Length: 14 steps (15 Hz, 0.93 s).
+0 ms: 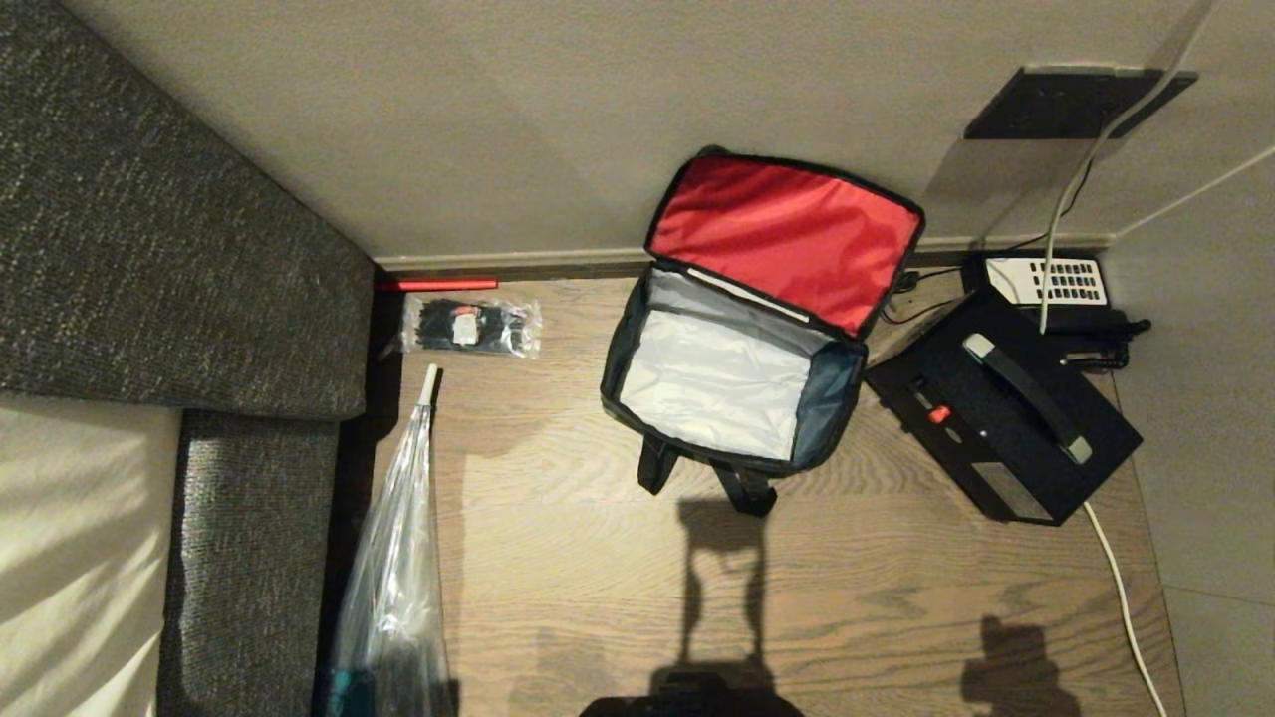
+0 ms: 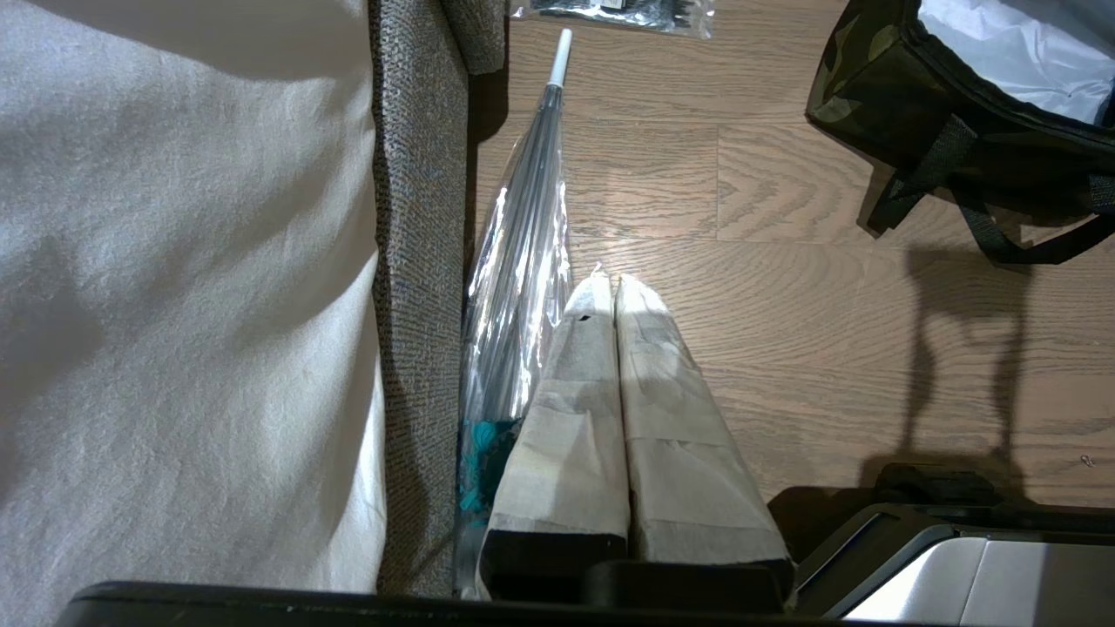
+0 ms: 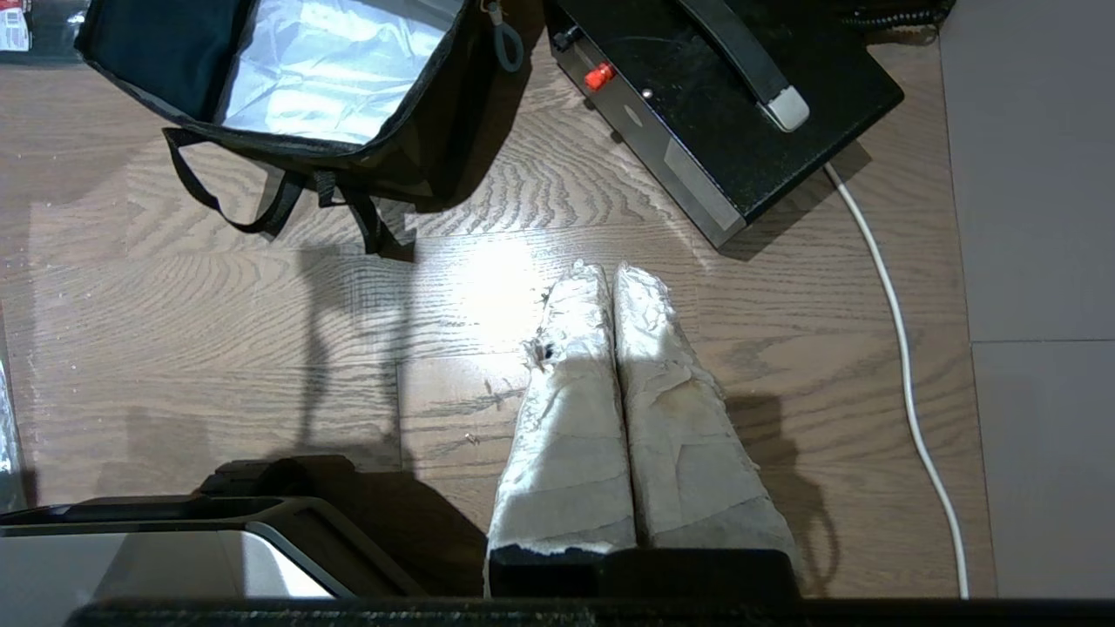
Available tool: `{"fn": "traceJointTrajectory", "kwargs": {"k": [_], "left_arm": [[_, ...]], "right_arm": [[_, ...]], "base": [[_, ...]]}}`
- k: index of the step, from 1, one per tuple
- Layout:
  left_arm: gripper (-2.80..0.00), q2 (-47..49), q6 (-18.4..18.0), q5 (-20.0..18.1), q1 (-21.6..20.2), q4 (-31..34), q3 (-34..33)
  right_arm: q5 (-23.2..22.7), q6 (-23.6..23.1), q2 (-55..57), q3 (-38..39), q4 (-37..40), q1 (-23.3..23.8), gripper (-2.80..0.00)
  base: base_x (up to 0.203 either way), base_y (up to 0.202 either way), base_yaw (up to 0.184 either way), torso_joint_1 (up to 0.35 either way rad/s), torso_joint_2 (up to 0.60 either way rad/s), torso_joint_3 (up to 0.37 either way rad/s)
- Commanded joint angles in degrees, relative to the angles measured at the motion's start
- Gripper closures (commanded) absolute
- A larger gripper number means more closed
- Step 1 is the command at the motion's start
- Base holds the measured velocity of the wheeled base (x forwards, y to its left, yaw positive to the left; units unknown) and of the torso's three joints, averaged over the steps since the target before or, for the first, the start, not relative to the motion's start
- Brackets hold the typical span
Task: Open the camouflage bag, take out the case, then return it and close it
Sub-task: Grip the handle again
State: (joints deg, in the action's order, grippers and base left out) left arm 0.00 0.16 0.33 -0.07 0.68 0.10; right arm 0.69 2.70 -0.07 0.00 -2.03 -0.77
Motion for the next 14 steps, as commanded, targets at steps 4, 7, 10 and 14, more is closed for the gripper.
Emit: {"fn": "traceJointTrajectory", "kwargs": {"k": [4,7,10,14], "left_arm": [[0.00,-0.1,0.0,0.0,0.0,0.0,0.0],[0.00,-0.1,0.0,-0.1,0.0,-0.1,0.0],[0.00,-0.1,0.0,-0.1,0.0,-0.1,0.0],[0.00,-0.1,0.0,-0.1,0.0,-0.1,0.0]], "right_arm": [[0.0,0.0,0.0,0.7,-0.1,0.0,0.00],[-0.1,0.1,0.0,0.7,0.2,0.0,0.00],[-0.1,0.0,0.0,0.7,0.2,0.0,0.00],[-0.1,0.0,0.0,0.7,0.2,0.0,0.00]], "base": [[0.000,0.000,0.000,0.000,0.00,0.000],[0.000,0.000,0.000,0.000,0.00,0.000],[0.000,0.000,0.000,0.000,0.00,0.000],[0.000,0.000,0.000,0.000,0.00,0.000]]}}
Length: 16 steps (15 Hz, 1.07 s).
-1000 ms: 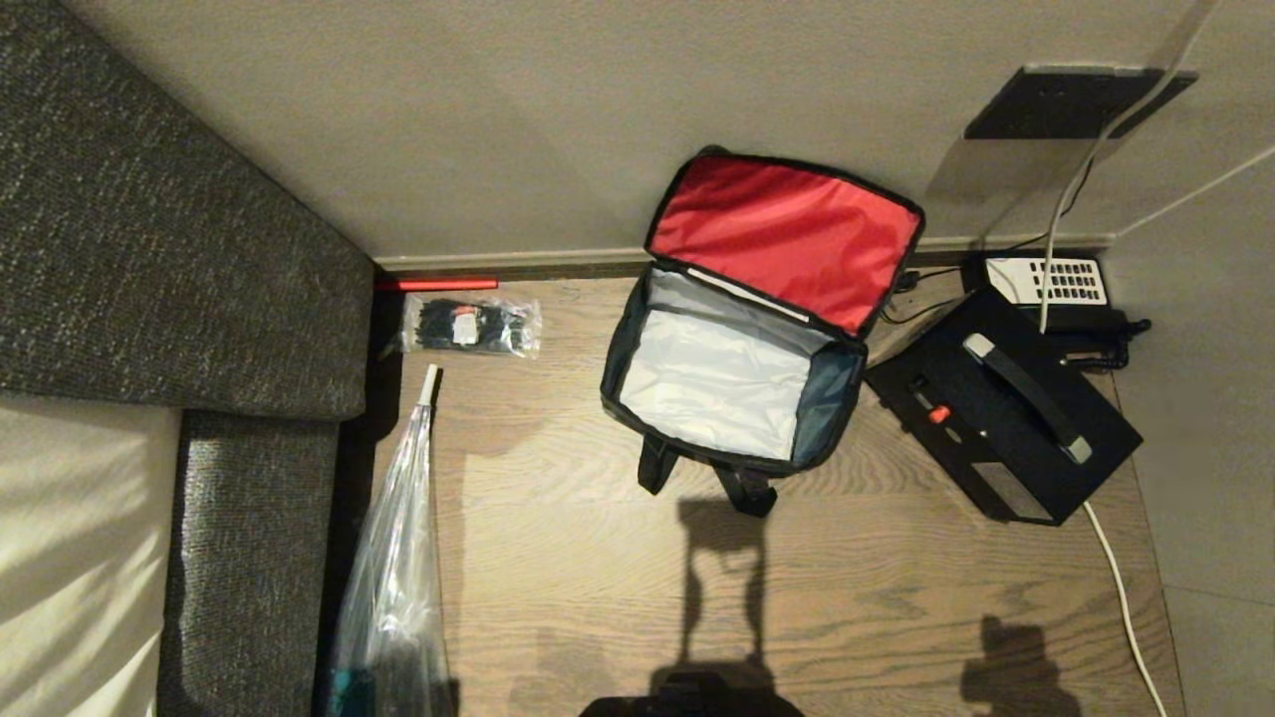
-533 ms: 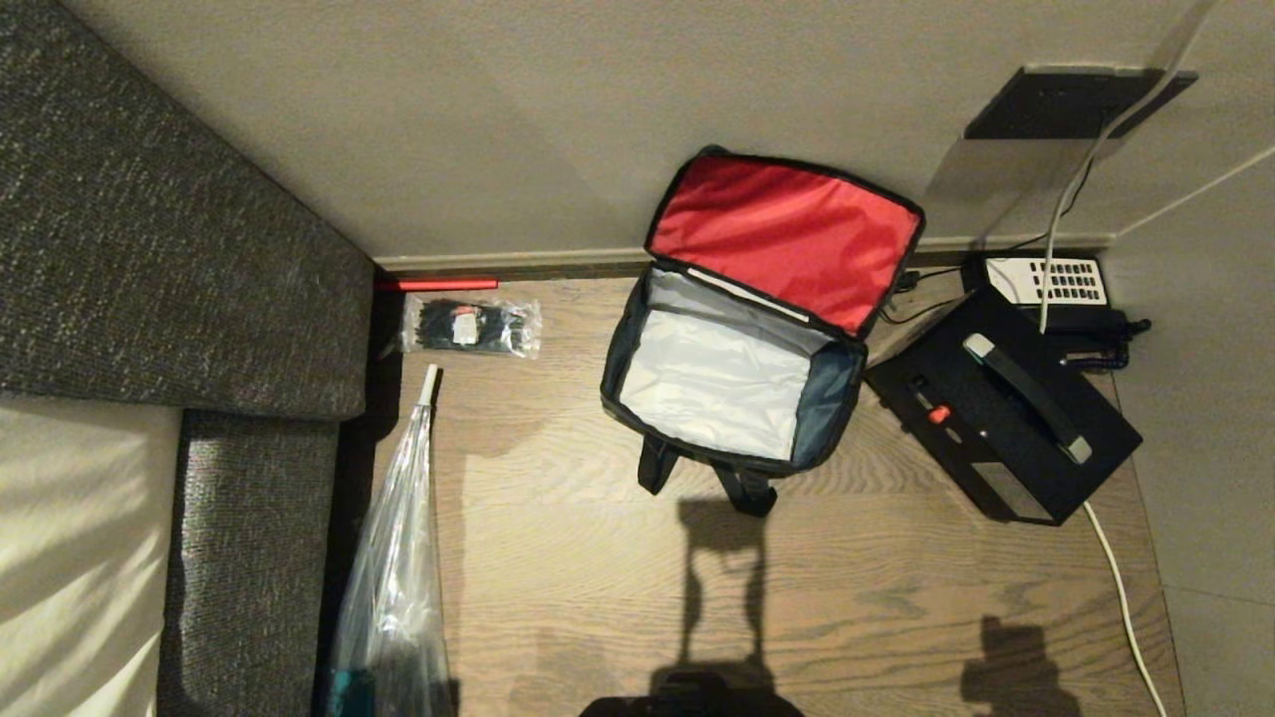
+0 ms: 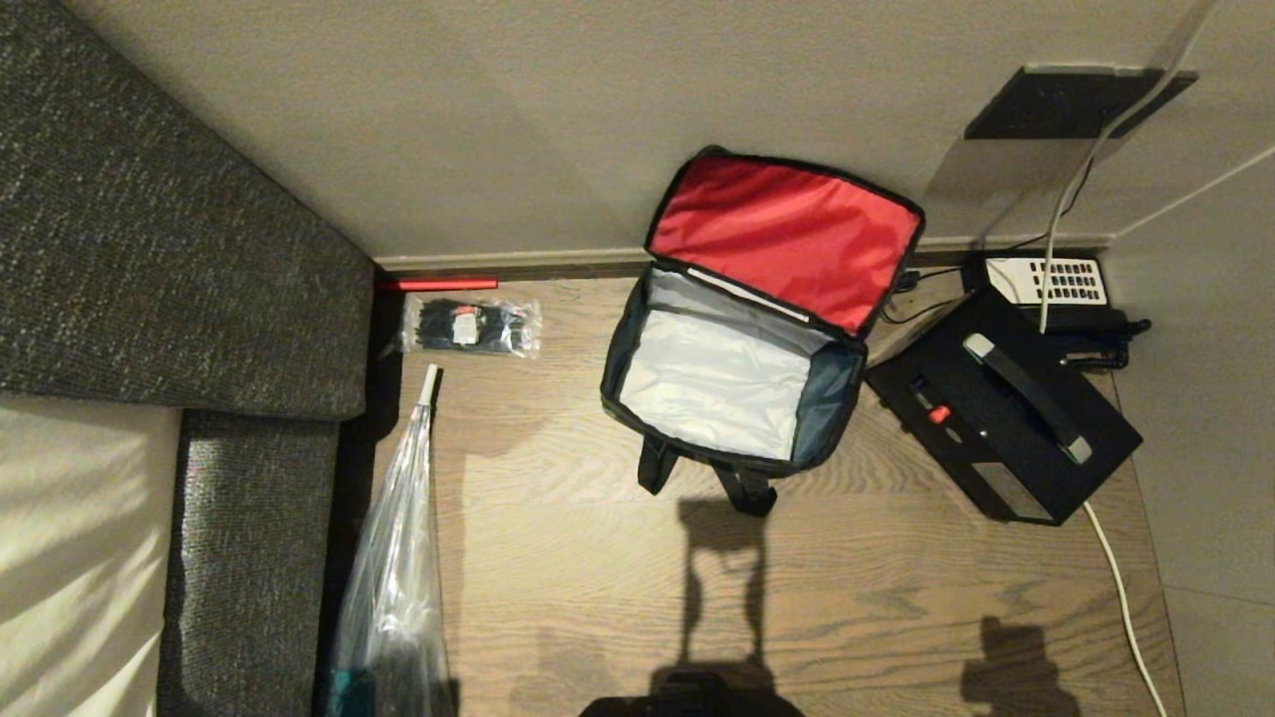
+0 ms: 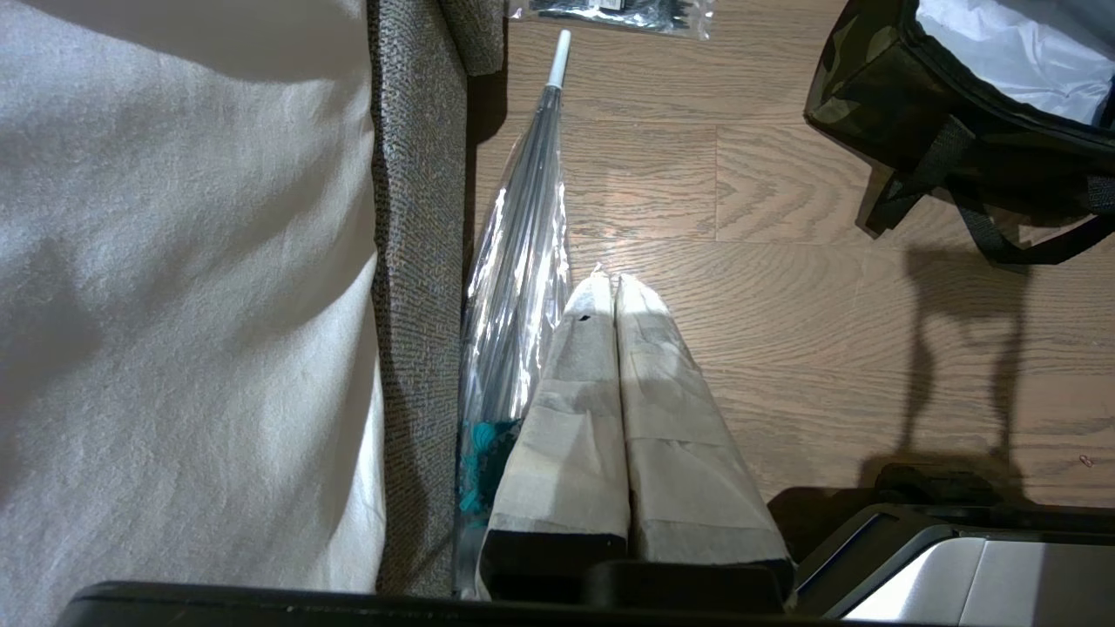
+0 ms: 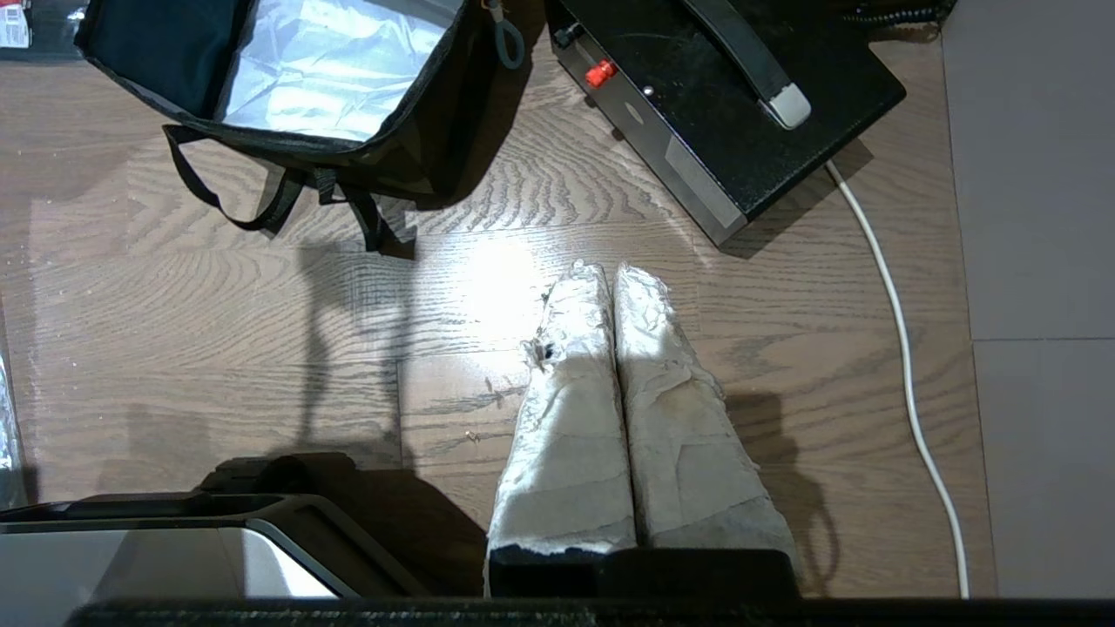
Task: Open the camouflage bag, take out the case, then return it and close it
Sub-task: Grip the handle again
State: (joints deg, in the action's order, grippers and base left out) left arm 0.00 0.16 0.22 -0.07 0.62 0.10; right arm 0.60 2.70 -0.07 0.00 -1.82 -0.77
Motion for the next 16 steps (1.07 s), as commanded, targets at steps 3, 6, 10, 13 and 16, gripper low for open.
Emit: {"fn": "traceJointTrajectory", "kwargs": {"k": [3,6,10,13,16], "left_arm": [[0.00,-0.1,0.0,0.0,0.0,0.0,0.0],[0.00,-0.1,0.0,0.0,0.0,0.0,0.0],[0.00,-0.1,0.0,0.0,0.0,0.0,0.0],[0.00,-0.1,0.0,0.0,0.0,0.0,0.0],[0.00,-0.1,0.0,0.0,0.0,0.1,0.0]], "right_arm": [[0.0,0.0,0.0,0.7,0.0,0.0,0.00],[0.0,0.0,0.0,0.7,0.0,0.0,0.00],[-0.7,-5.1,0.0,0.8,-0.1,0.0,0.00],[-0.9,-4.8,0.0,0.1,1.8,0.0,0.00],[-0.3,-3.5,-0.1,-2.7,3.8,0.0,0.00]], "base": [[0.000,0.000,0.000,0.000,0.00,0.000],[0.000,0.000,0.000,0.000,0.00,0.000],[0.000,0.000,0.000,0.000,0.00,0.000],[0.000,0.000,0.000,0.000,0.00,0.000],[0.000,0.000,0.000,0.000,0.00,0.000]]}}
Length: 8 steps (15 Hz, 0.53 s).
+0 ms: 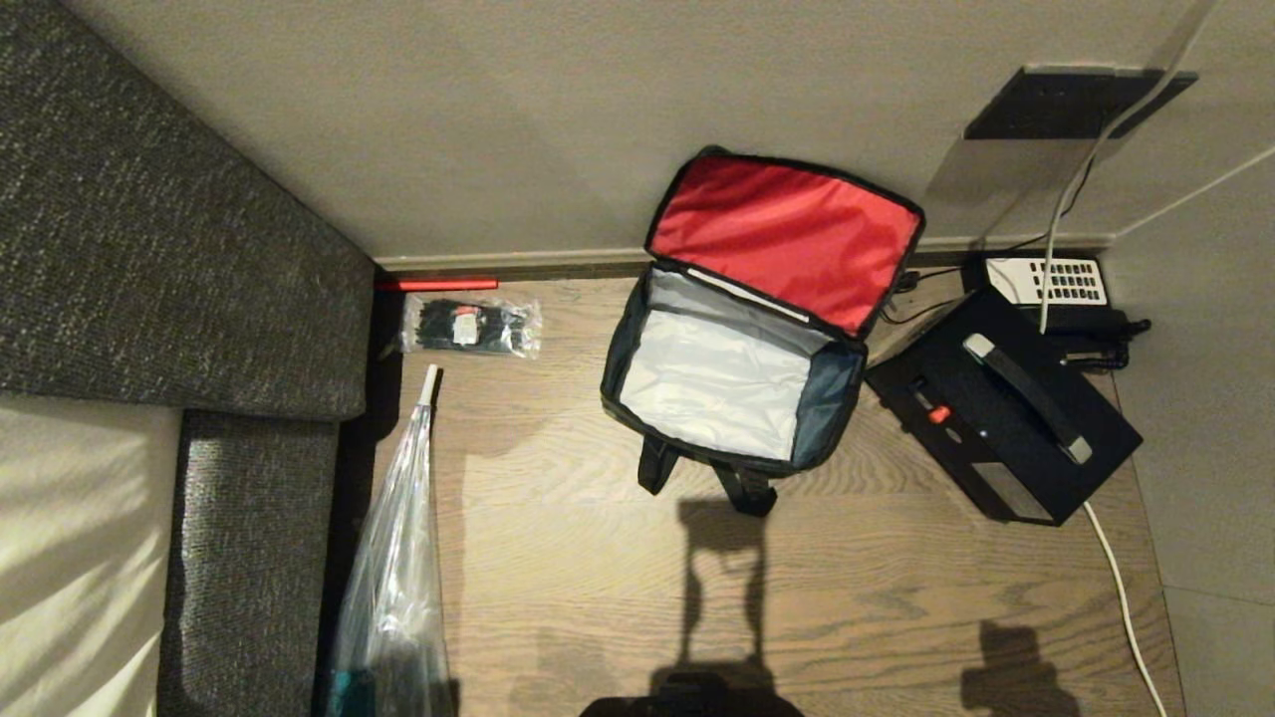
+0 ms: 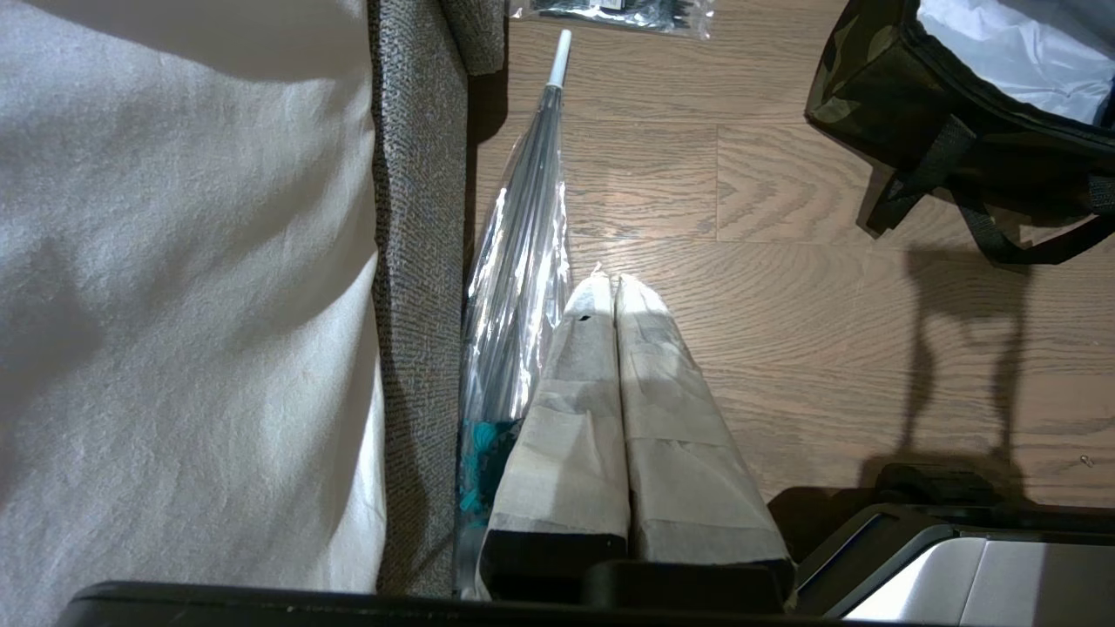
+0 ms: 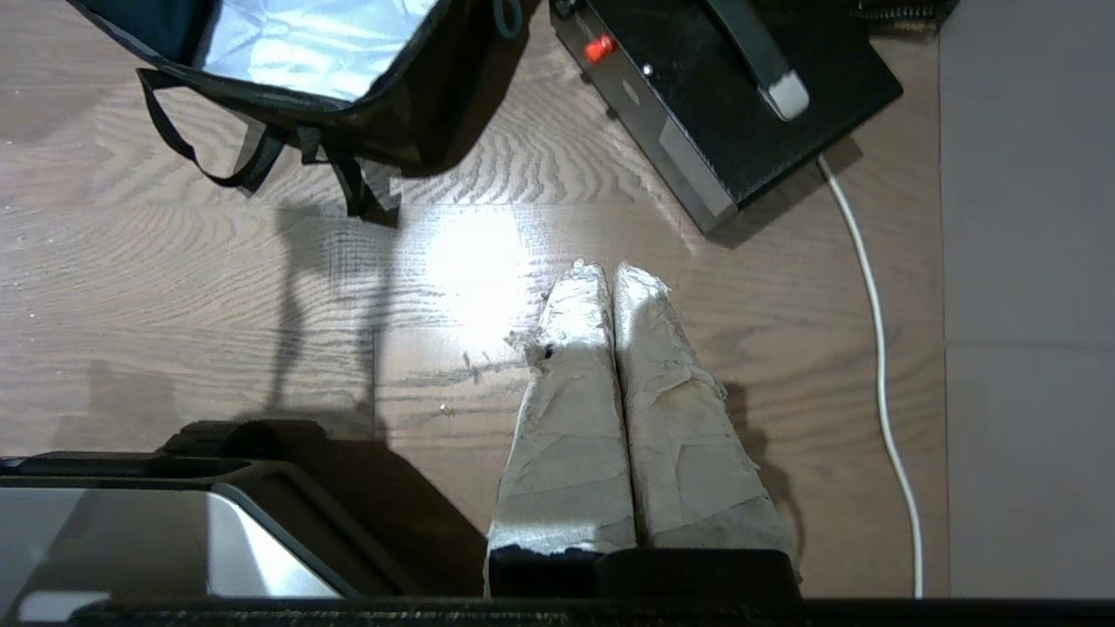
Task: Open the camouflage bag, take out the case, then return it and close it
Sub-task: Grip the handle again
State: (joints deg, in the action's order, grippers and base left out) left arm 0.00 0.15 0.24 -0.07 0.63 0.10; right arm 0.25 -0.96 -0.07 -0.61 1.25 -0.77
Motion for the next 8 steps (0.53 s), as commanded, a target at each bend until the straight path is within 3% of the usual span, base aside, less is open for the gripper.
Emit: {"fn": "traceJointTrajectory", "kwargs": {"k": [1,4,6,8], "left_arm": [[0.00,-0.1,0.0,0.0,0.0,0.0,0.0],[0.00,-0.1,-0.1,0.0,0.0,0.0,0.0],[0.00,-0.1,-0.1,0.0,0.0,0.0,0.0],[0.00,-0.1,-0.1,0.0,0.0,0.0,0.0]], "right_arm": [[-0.3,0.1,-0.1,-6.6,4.8,0.0,0.00],[-2.8,0.5,0.9,-20.5,19.8,0.0,0.00],[-3.2,4.0,7.8,-25.3,22.5,-0.1,0.00],[-3.5,7.9,22.5,-30.0,23.4,-0.6,0.00]], "base": [[0.000,0.000,0.000,0.000,0.00,0.000],[0.000,0.000,0.000,0.000,0.00,0.000],[0.000,0.000,0.000,0.000,0.00,0.000],[0.000,0.000,0.000,0.000,0.00,0.000]]}}
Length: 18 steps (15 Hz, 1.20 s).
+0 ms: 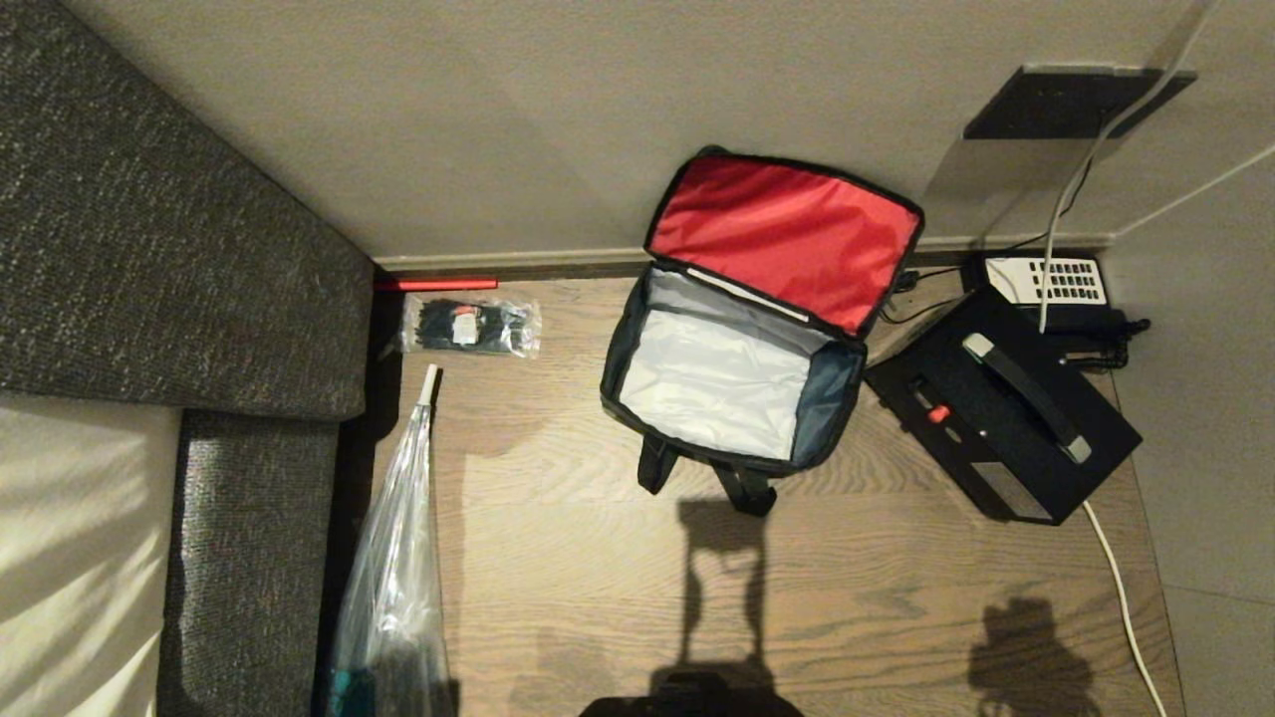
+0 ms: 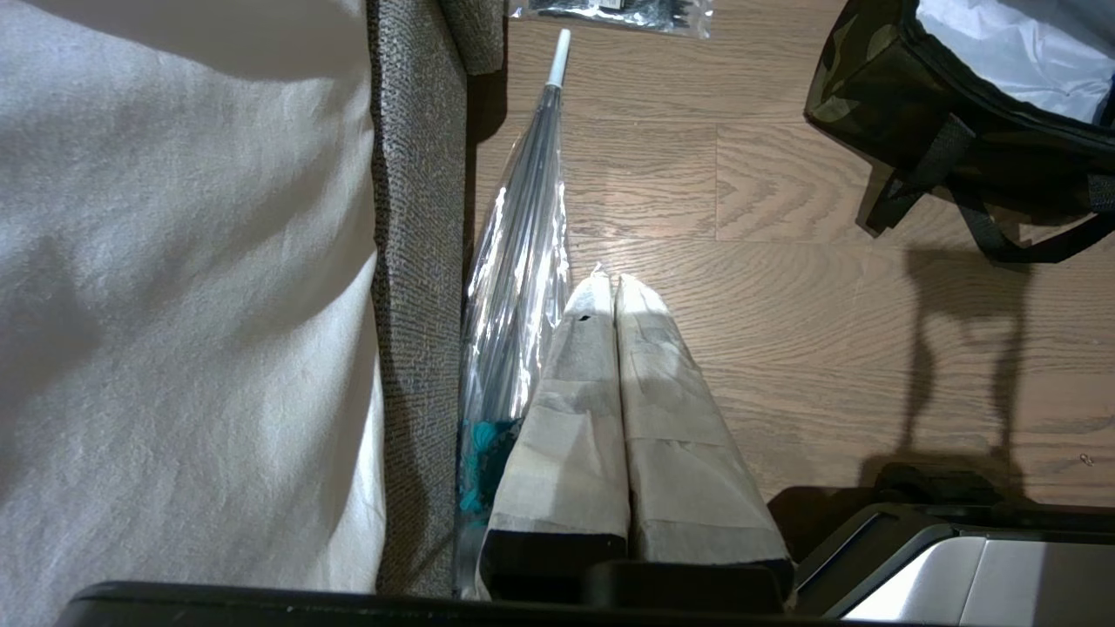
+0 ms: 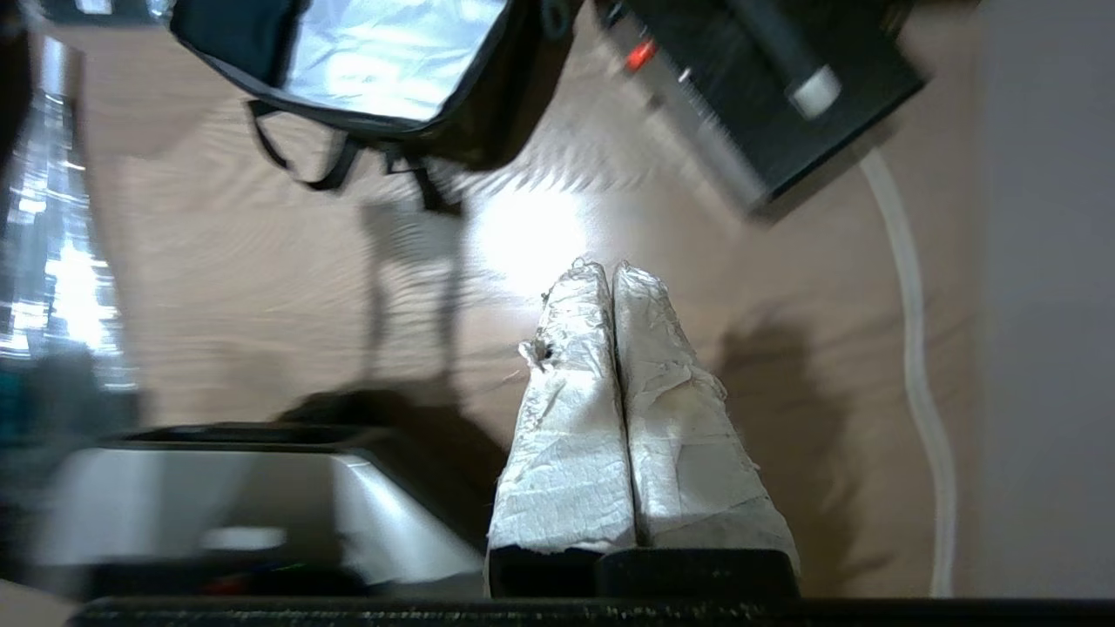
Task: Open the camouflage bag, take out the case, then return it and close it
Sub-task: Grip the handle again
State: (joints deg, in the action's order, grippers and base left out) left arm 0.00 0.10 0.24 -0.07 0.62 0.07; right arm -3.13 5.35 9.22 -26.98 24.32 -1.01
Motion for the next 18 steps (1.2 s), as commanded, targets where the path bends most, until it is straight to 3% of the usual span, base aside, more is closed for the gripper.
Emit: {"fn": "traceJointTrajectory", "kwargs": {"k": [1,6,12,13,16,18], "left_arm": [[0.00,-0.1,0.0,0.0,0.0,0.0,0.0],[0.00,-0.1,0.0,0.0,0.0,0.0,0.0],[0.00,-0.1,0.0,0.0,0.0,0.0,0.0],[0.00,-0.1,0.1,0.0,0.0,0.0,0.0],[0.00,-0.1,0.0,0.0,0.0,0.0,0.0],[0.00,-0.1,0.1,0.0,0.0,0.0,0.0]], "right_arm": [[-0.1,2.6,21.6,-6.0,0.1,-0.5,0.00],[-1.8,5.4,59.9,-17.8,-12.0,-1.0,0.00],[-2.3,6.9,88.4,-23.9,-34.8,3.4,0.00],[-1.9,5.0,90.2,-25.0,-37.7,4.1,-2.80],[4.2,-15.8,92.5,-26.5,-40.1,5.1,-2.80],[5.9,-22.7,91.8,-23.2,-44.9,5.1,-2.80]], "base": [[0.000,0.000,0.000,0.000,0.00,0.000],[0.000,0.000,0.000,0.000,0.00,0.000],[0.000,0.000,0.000,0.000,0.00,0.000],[0.000,0.000,0.000,0.000,0.00,0.000],[0.000,0.000,0.000,0.000,0.00,0.000],[0.000,0.000,0.000,0.000,0.00,0.000]]}}
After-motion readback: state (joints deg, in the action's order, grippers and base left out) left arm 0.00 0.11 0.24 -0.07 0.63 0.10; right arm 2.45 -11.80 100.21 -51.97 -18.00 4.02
